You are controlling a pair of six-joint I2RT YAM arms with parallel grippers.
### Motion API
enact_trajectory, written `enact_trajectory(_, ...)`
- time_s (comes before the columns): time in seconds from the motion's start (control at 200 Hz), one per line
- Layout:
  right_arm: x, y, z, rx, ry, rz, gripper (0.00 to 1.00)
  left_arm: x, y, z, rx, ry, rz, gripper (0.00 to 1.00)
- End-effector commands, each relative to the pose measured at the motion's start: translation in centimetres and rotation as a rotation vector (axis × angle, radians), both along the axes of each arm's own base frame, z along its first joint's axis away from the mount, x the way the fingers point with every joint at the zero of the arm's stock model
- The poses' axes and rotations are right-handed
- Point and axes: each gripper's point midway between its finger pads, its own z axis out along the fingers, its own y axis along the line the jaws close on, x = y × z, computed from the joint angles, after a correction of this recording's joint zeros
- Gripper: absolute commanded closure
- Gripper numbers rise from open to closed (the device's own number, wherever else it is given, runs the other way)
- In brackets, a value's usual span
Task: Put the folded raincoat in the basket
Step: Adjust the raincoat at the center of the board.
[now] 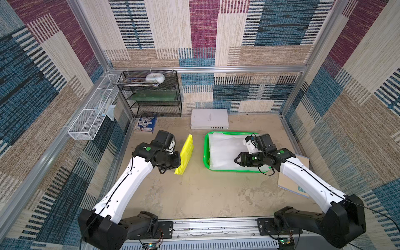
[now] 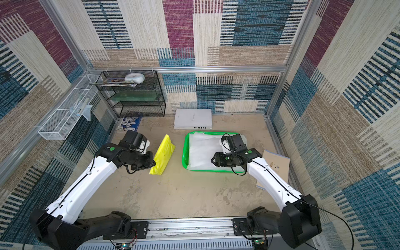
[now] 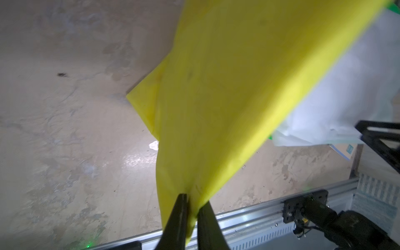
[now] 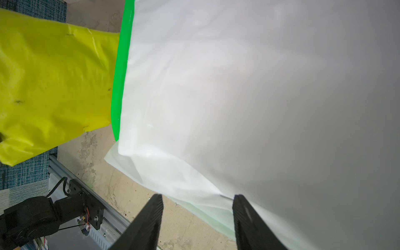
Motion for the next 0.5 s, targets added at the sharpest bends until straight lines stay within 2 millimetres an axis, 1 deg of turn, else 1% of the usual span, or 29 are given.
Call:
enact_trajectory(0.0, 0.3, 0.0, 0.2, 0.002, -0.012, -0.005, 0.42, -2.9, 3.8, -3.7, 0.077, 0.175, 0.047, 0.71)
enact_trajectory(0.02, 0.3, 0.1, 0.1, 0.002, -0.009, -0.004, 0.42, -3.3, 4.8, -4.4, 0.112, 0.196, 0.067, 0.67)
enact_trajectory(0.04, 0.3, 0.1, 0.0, 0.002, -0.007, -0.003, 0.42, -3.6, 5.9, -4.8, 0.153, 0.214, 0.1, 0.66)
enact_trajectory(0.065, 0.3, 0.1, -0.1, 0.001, -0.006, -0.003, 0.42, -3.7, 6.9, -4.8, 0.181, 0.224, 0.137, 0.67)
enact_trajectory(0.115, 0.3, 0.1, -0.2, 0.001, -0.003, -0.002, 0.42, -3.0, 6.8, -3.7, 0.137, 0.187, 0.151, 0.79)
enact_trajectory(0.165, 0.4, 0.1, -0.2, 0.0, -0.003, -0.003, 0.42, -2.0, 6.6, -2.3, 0.089, 0.105, 0.165, 0.84)
enact_trajectory(0.225, 0.5, 0.2, -0.3, -0.001, 0.001, -0.002, 0.42, -0.8, 5.6, -0.7, 0.018, 0.02, 0.147, 1.0)
enact_trajectory(0.27, 0.5, 0.2, -0.2, -0.001, -0.001, -0.001, 0.42, -0.2, 4.2, 0.4, -0.062, -0.021, 0.101, 1.0)
enact_trajectory(0.316, 0.6, 0.2, -0.1, 0.0, -0.003, -0.002, 0.42, -0.1, 3.0, 1.0, -0.124, -0.031, 0.061, 1.0)
enact_trajectory(0.366, 0.7, 0.3, -0.2, -0.001, -0.001, 0.0, 0.42, -0.1, 1.8, 1.2, -0.177, -0.024, 0.023, 1.0)
enact_trajectory(0.401, 0.7, 0.3, -0.2, -0.001, 0.001, 0.0, 0.42, -0.1, 1.4, 0.8, -0.187, -0.008, 0.003, 1.0)
enact_trajectory(0.411, 0.7, 0.3, -0.2, -0.001, 0.002, 0.001, 0.42, -0.1, 1.3, 0.6, -0.186, -0.001, -0.001, 0.98)
enact_trajectory(0.466, 0.8, 0.4, -0.3, 0.0, 0.003, 0.001, 0.42, -0.3, 1.3, -0.8, -0.141, 0.05, 0.011, 0.76)
enact_trajectory(0.496, 0.8, 0.4, -0.3, -0.001, 0.006, 0.003, 0.42, -0.7, 1.3, -1.8, -0.121, 0.087, 0.03, 0.67)
